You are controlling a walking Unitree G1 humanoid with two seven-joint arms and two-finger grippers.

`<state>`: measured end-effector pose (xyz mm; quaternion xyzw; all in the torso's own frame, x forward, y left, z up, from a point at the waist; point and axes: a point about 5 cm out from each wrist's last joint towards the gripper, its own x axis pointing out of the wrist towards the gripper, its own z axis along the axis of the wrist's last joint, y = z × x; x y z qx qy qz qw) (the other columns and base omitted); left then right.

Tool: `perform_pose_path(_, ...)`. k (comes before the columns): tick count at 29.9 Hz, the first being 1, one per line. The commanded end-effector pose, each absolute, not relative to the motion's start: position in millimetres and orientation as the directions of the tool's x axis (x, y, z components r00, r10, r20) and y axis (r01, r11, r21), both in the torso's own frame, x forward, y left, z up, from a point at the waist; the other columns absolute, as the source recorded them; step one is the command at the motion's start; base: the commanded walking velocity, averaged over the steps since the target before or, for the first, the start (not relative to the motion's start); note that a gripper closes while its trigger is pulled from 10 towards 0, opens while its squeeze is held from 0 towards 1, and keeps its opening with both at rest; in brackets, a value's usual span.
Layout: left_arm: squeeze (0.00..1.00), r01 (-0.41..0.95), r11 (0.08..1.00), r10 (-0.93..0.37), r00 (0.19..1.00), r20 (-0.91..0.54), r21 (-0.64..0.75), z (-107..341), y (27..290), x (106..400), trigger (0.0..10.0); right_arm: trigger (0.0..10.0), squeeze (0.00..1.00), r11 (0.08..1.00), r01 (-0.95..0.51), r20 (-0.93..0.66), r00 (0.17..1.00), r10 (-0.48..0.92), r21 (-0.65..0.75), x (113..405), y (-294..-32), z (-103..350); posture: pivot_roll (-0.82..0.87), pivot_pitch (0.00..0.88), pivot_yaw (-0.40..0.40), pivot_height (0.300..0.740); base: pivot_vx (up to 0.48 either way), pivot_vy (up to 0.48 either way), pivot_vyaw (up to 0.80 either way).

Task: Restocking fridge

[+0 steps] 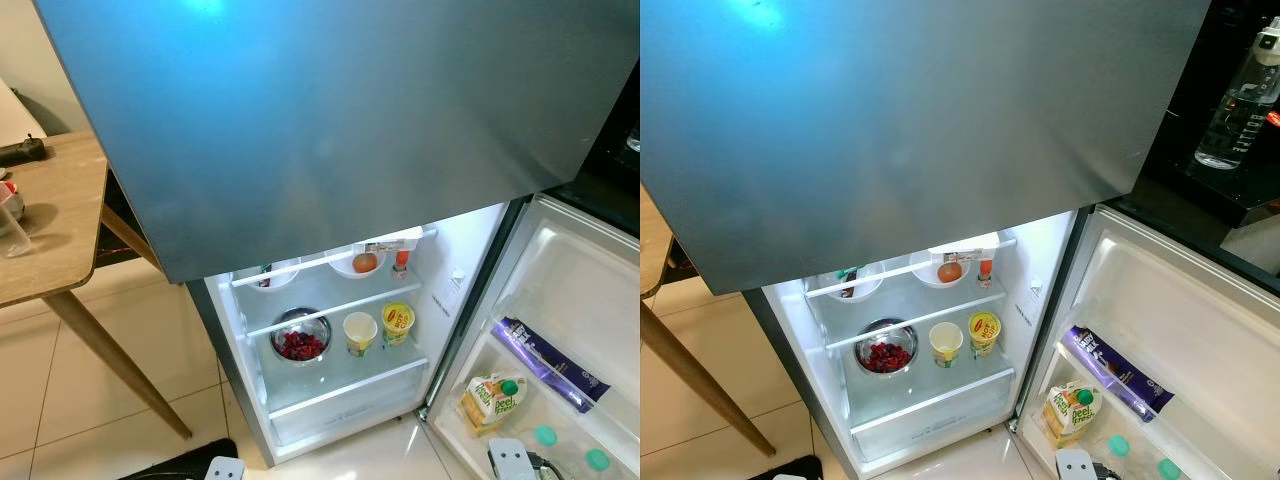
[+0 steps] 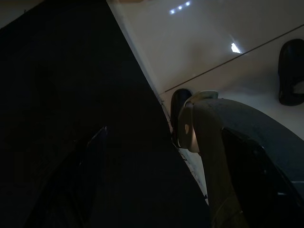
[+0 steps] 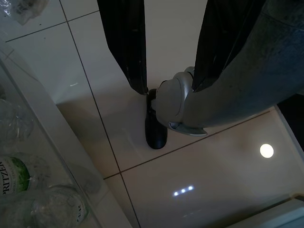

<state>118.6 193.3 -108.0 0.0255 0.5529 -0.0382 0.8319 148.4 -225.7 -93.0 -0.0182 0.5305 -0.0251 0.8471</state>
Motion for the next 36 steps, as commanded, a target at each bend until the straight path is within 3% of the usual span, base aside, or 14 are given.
perform_pose_path(1,0.00,0.090,0.996,-0.042,0.372,-0.927,-0.009,-109.9,188.3,114.9,10.0,10.0,0.00,0.998,0.023,-0.901,0.428,-0.066,-0.063,147.4,-226.5,-93.3,-0.06,0.000,-0.031,0.740,0.000,0.000,0.00)
perform_pose_path(36,0.00,0.106,0.994,-0.038,0.375,-0.926,0.002,-108.5,192.2,117.8,10.0,10.0,0.00,0.998,0.019,-0.900,0.431,-0.060,-0.058,148.7,-224.6,-93.3,-0.05,0.000,-0.027,0.740,0.000,0.000,0.00)
